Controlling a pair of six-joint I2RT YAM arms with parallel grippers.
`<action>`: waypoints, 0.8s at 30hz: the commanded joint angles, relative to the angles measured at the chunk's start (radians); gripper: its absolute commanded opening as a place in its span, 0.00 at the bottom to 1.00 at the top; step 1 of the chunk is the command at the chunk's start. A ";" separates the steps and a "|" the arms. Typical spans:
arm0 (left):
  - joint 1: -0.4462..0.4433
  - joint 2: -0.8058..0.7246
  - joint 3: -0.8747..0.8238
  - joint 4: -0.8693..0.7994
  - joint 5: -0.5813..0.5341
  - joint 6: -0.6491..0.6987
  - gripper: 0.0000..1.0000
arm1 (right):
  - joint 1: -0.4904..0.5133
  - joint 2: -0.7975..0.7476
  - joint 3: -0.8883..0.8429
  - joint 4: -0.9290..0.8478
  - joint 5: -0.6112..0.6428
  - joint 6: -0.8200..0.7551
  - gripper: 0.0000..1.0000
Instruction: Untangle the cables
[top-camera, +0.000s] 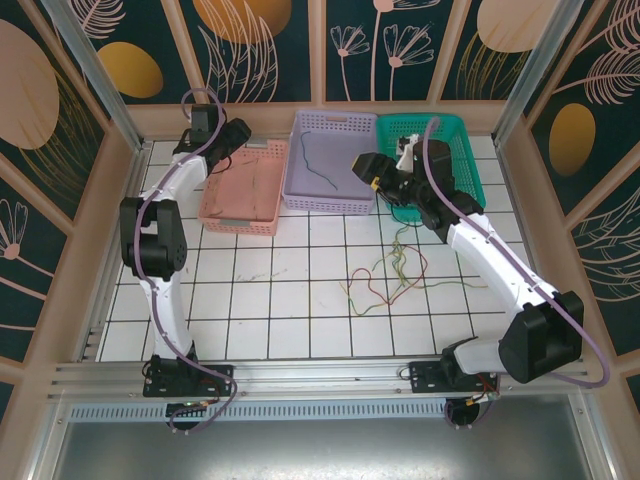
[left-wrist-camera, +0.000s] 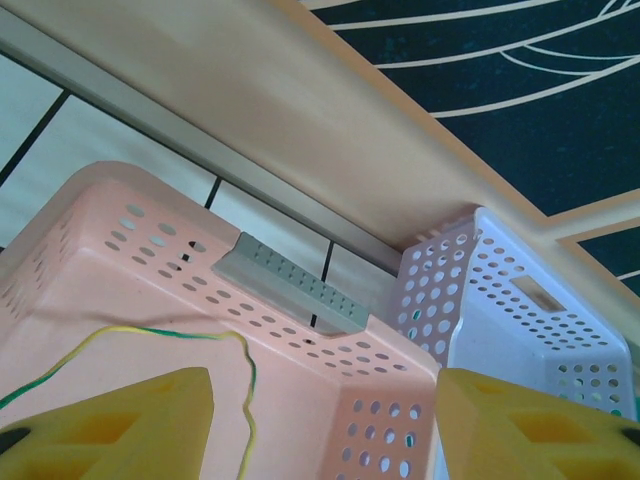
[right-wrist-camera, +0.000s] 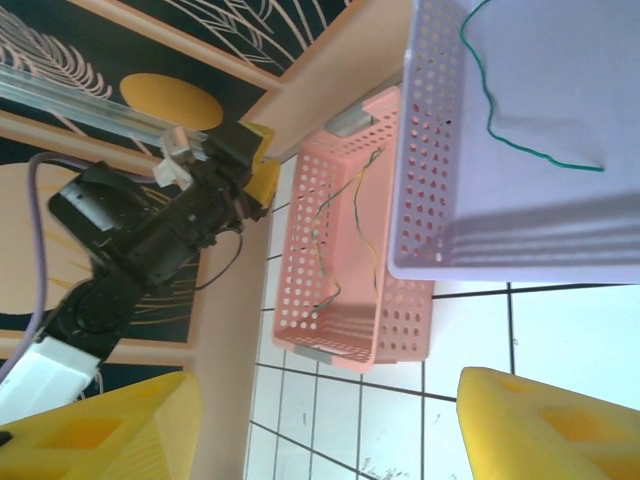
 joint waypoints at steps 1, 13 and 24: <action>0.002 -0.114 -0.002 -0.023 -0.010 0.011 0.60 | -0.012 -0.054 0.002 -0.077 0.096 -0.068 0.67; -0.371 -0.398 -0.357 0.012 0.119 -0.083 0.39 | -0.102 -0.267 -0.360 -0.457 0.283 0.204 0.54; -0.589 -0.565 -0.756 -0.079 0.376 -0.054 0.59 | -0.114 -0.325 -0.638 -0.341 0.111 0.337 0.61</action>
